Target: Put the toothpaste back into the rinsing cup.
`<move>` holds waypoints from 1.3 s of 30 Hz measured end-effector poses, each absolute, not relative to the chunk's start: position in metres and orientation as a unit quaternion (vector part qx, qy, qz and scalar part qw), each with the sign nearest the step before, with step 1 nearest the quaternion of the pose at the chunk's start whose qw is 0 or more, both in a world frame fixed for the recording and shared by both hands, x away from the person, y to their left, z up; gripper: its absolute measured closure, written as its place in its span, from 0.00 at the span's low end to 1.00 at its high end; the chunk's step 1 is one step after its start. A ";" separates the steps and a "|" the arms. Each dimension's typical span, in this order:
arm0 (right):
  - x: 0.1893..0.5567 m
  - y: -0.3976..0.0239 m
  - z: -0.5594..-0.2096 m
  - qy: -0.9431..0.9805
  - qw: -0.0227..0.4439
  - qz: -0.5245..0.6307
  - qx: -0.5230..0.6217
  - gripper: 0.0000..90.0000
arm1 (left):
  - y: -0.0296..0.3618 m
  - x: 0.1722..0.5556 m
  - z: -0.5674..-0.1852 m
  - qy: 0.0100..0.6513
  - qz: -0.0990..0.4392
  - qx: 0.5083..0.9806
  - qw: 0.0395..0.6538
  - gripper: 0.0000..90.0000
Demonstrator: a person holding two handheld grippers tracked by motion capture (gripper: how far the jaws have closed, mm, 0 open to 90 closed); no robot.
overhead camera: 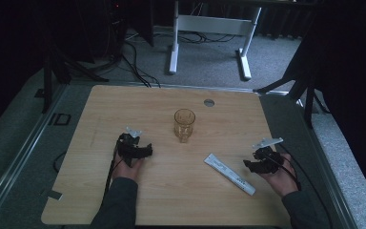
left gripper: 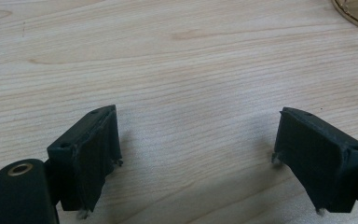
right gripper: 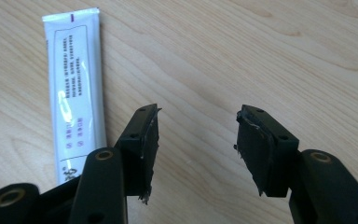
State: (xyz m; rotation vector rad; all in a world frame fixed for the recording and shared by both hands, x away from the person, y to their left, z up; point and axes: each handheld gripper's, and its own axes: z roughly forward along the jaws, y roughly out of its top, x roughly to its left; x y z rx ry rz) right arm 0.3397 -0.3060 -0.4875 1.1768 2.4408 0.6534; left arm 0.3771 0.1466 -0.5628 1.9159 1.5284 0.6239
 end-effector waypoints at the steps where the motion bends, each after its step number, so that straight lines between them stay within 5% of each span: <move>1: 0.340 -0.306 -0.487 0.863 0.173 0.229 0.415 0.54 | 0.147 0.377 -0.563 0.576 0.235 0.723 0.301 0.16; 39: 0.345 -0.279 -0.473 0.889 0.145 0.197 0.386 0.55 | 0.146 0.375 -0.563 0.578 0.236 0.721 0.301 0.16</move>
